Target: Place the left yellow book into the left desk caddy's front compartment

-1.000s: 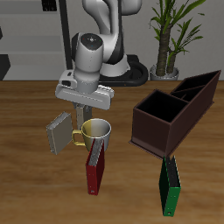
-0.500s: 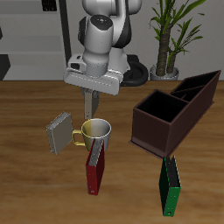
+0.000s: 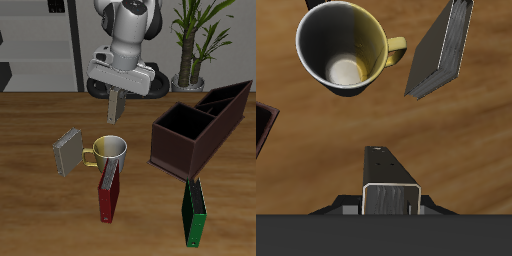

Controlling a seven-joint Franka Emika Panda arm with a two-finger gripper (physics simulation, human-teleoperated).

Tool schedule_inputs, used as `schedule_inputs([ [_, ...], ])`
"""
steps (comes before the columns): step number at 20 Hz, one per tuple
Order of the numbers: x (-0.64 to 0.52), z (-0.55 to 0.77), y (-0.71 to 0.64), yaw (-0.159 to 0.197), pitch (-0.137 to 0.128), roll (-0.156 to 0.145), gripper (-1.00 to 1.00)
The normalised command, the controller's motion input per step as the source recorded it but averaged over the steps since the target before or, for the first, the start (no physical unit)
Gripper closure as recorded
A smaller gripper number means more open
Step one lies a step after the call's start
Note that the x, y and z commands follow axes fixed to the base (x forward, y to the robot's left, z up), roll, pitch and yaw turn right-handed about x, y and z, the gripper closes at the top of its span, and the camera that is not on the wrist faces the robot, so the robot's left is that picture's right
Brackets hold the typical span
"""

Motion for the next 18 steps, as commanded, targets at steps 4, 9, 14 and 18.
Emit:
schedule_inputs([
  [4,-0.03,0.14,0.41,-0.085,0.013,-0.025,1.00],
  [9,-0.08,0.12,0.49,-0.021,-0.019,0.022,1.00],
  [14,-0.09,0.06,0.48,-0.030,0.016,0.053,1.00],
  [18,-0.05,0.13,0.35,-0.031,-0.007,0.031,1.00],
])
